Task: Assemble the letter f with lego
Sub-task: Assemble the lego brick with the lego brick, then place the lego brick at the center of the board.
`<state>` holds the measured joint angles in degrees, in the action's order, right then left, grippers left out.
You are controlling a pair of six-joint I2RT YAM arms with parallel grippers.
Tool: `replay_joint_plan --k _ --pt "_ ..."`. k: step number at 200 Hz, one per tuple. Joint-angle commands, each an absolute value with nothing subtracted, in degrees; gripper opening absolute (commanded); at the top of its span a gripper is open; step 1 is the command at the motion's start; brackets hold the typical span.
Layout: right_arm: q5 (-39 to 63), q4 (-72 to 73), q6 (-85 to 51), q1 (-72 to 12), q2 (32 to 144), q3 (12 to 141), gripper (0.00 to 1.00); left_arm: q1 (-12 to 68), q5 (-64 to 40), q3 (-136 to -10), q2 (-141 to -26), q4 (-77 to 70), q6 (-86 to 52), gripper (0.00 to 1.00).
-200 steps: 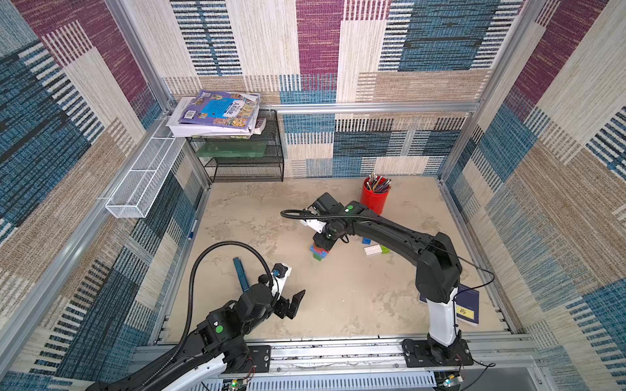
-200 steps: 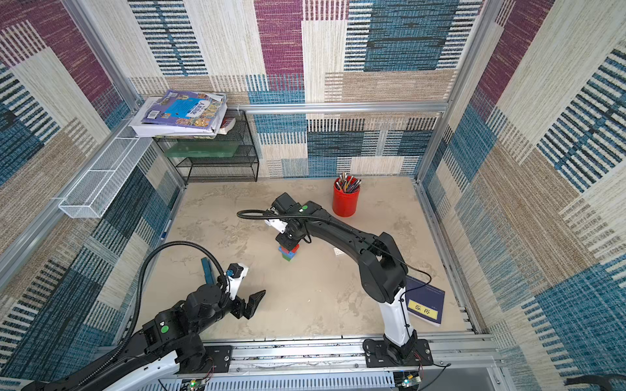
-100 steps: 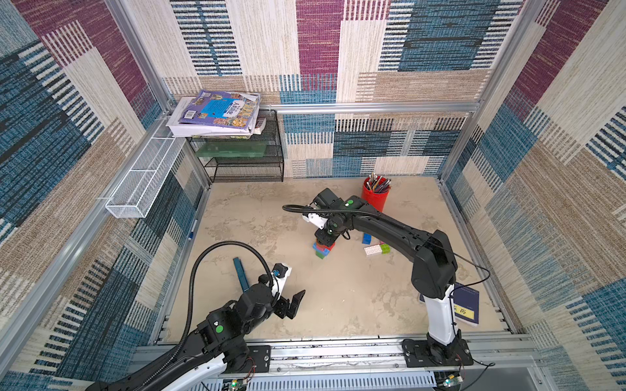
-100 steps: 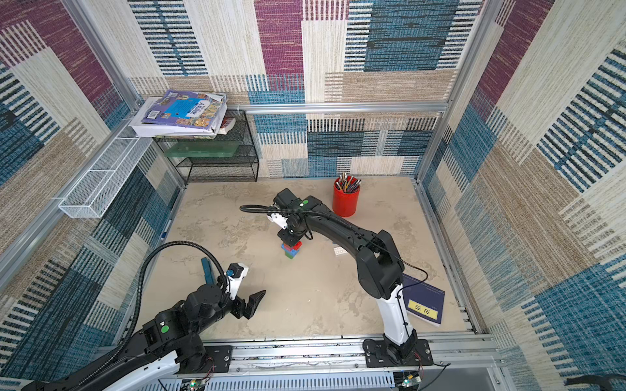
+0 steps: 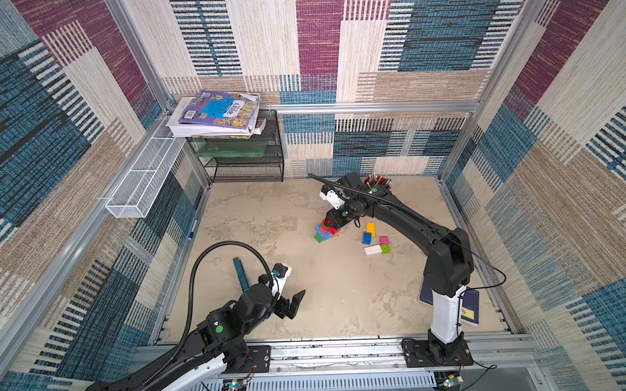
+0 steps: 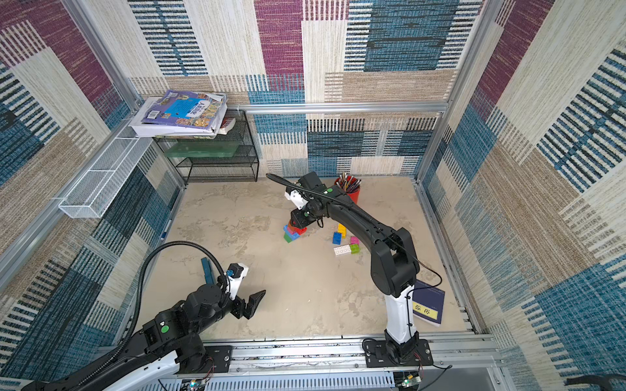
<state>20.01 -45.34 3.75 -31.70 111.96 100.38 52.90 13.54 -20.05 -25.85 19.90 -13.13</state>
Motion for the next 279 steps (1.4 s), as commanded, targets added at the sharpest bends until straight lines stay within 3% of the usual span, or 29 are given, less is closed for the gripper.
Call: replay_joint_plan --k 1,76,148,279 --pt "30.6 -35.1 -0.4 -29.5 110.4 97.2 0.16 52.8 14.5 -20.3 -25.7 18.8 -13.9 0.99" --pt "45.9 -13.3 -12.2 -25.5 111.0 84.9 0.17 52.9 14.7 -20.5 -25.8 19.1 -14.1 0.99" --pt "50.6 9.6 -26.9 -25.2 114.6 76.0 0.21 52.8 14.6 -20.8 -25.6 19.6 -14.1 0.99" --pt "53.0 15.2 -30.2 -24.6 120.9 76.8 0.27 52.8 14.9 -20.6 -25.6 19.4 -14.2 0.99"
